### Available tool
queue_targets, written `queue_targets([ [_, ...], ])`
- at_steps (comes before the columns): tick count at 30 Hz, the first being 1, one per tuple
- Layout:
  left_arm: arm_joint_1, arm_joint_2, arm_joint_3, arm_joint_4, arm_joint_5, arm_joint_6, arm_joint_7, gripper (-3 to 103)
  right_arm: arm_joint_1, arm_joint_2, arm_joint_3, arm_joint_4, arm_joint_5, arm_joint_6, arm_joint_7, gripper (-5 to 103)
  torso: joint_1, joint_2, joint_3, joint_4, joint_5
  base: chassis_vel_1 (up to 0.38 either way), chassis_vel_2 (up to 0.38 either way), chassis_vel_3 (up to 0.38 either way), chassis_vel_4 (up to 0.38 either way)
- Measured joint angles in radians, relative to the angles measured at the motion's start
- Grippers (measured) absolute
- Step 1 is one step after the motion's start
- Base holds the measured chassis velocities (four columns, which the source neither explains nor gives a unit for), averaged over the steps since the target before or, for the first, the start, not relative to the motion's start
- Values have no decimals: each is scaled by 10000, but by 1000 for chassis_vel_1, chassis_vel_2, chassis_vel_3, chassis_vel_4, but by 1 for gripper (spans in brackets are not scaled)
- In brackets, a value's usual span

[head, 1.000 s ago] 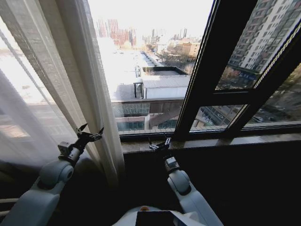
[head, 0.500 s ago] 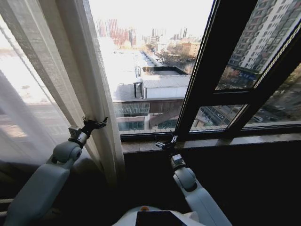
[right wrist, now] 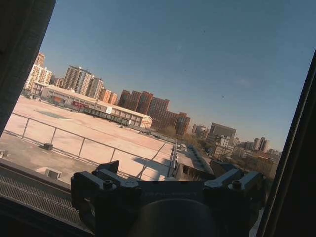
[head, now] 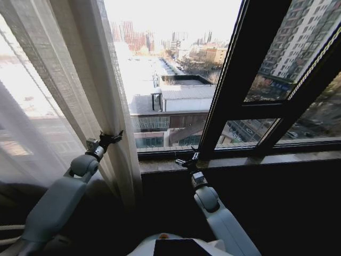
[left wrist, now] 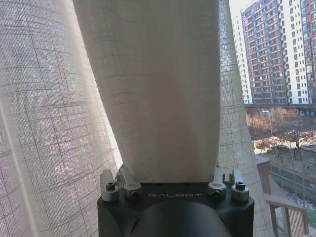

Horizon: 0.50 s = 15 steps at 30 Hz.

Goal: Open the curtains by pulling them apart, changing their state from closed to fully open.

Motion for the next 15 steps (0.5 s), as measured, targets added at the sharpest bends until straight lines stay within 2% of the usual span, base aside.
queue_targets([
  [1,0,-12,0,0,0,13,0,59,7,15,-11,-11,0,1,0,100,0,0,0,0,1,0,0,0,0],
  [3,0,-14,0,0,1,18,0,59,10,16,-14,-12,-1,2,0,100,0,0,0,0,0,0,0,0,0],
  [6,0,-16,-18,0,6,48,1,43,11,2,-18,-10,-1,5,0,100,0,0,0,0,0,0,0,0,0],
  [8,0,-20,-24,0,7,52,1,43,10,-4,-17,-6,-1,6,0,100,0,0,0,0,0,0,0,0,0],
  [9,0,-25,-43,-4,9,66,-5,32,-11,-15,-16,11,-1,9,1,100,0,0,0,0,0,0,0,0,0],
  [11,6,-26,-58,-12,16,73,-12,32,-29,-22,-16,19,-1,10,0,100,0,0,0,0,1,0,0,0,0],
  [14,54,-4,-86,-51,48,91,-19,16,-52,-35,-11,25,-3,35,-1,100,0,0,0,-1,0,0,0,0,0],
  [15,63,9,-93,-65,50,97,-22,16,-53,-35,-8,24,-3,45,-2,100,0,0,0,0,0,0,0,0,0],
])
